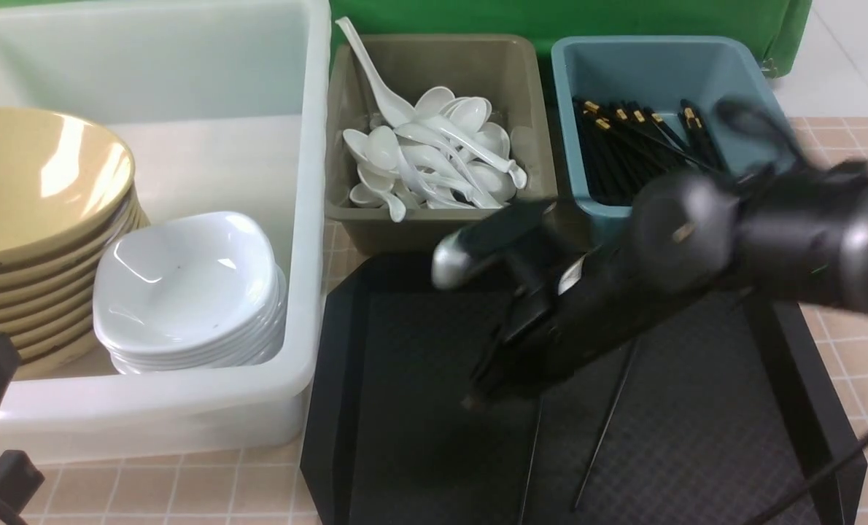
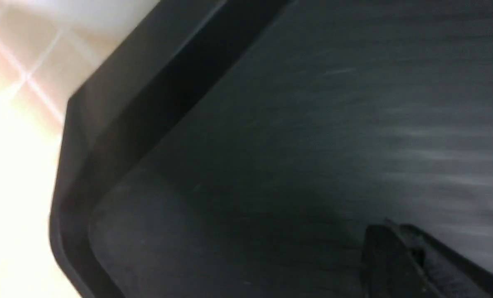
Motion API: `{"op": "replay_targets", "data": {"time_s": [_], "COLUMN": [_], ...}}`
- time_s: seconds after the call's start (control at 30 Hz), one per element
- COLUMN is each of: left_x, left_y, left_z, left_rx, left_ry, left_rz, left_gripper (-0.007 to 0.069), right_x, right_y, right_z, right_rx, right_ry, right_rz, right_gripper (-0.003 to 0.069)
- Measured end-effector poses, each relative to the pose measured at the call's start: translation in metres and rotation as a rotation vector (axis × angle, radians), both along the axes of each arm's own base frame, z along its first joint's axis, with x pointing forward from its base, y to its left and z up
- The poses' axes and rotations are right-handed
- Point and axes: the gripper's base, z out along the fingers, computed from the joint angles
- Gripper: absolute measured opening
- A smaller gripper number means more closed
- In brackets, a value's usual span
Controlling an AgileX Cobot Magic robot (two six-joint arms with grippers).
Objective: On brown table put chopsticks spoon bowls plates into blue grey white boxes.
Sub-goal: 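Grasp the chopsticks with the right gripper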
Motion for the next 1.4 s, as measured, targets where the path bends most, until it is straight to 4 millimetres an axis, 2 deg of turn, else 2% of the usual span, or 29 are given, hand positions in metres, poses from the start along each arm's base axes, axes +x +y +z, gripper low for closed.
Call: {"op": "replay_targets", "data": {"time_s": [0.07,0.13,0.17,0.37,0.57,0.63,0.77,0.87,0.9,1.0,1.1,1.2,1.23,1.33,1.37,1.4], "left_x": [0.000,0.000,0.000,0.000,0.000,0.000,0.000,0.000,0.000,0.000,0.000,0.000,0.000,0.000,0.000,0.000], "left_y": [0.000,0.000,0.000,0.000,0.000,0.000,0.000,0.000,0.000,0.000,0.000,0.000,0.000,0.000,0.000,0.000], "left_z": [0.000,0.000,0.000,-0.001,-0.001,-0.001,0.000,0.000,0.000,0.000,0.000,0.000,0.000,0.000,0.000,0.000], "left_rx": [0.000,-0.001,-0.001,-0.002,-0.002,-0.003,-0.005,-0.005,-0.005,-0.004,-0.004,-0.004,-0.004,-0.004,-0.004,-0.004], "left_ry": [0.000,0.001,0.001,0.004,0.004,0.004,0.002,0.002,0.002,0.002,0.002,0.002,0.002,0.002,0.002,0.002], "left_rz": [0.000,0.000,0.000,0.000,0.000,0.000,0.000,0.000,0.000,0.000,0.000,0.000,0.000,0.000,0.000,0.000], "left_gripper": [0.0006,0.0006,0.0006,0.0006,0.0006,0.0006,0.0006,0.0006,0.0006,0.0006,0.0006,0.0006,0.0006,0.0006,0.0006,0.0006], "right_x": [-0.001,0.002,0.002,0.014,0.014,0.009,0.002,-0.002,-0.002,0.003,0.010,0.021,0.022,0.031,0.031,0.034], "right_y": [0.001,-0.005,-0.006,-0.040,-0.062,-0.072,-0.080,-0.086,-0.087,-0.093,-0.092,-0.086,-0.086,-0.081,-0.080,-0.079], "right_z": [-0.019,-0.029,-0.029,-0.027,-0.025,-0.023,-0.009,0.021,0.023,0.030,0.023,0.002,0.001,-0.023,-0.025,-0.027], "right_rx": [-0.045,-0.082,-0.082,-0.157,-0.324,-0.405,-0.418,-0.375,-0.372,-0.352,-0.340,-0.332,-0.329,-0.331,-0.328,-0.327], "right_ry": [0.051,0.097,0.101,0.214,0.233,0.225,0.204,0.099,0.090,0.032,0.014,0.006,0.001,0.022,0.034,0.035], "right_rz": [0.013,0.001,-0.003,-0.144,-0.217,-0.214,-0.217,-0.182,-0.177,-0.151,-0.161,-0.163,-0.164,-0.184,-0.189,-0.191], "right_gripper": [0.0036,0.0036,0.0036,0.0040,0.0074,0.0112,0.0165,0.0259,0.0265,0.0395,0.0478,0.0535,0.0538,0.0530,0.0526,0.0483]}}
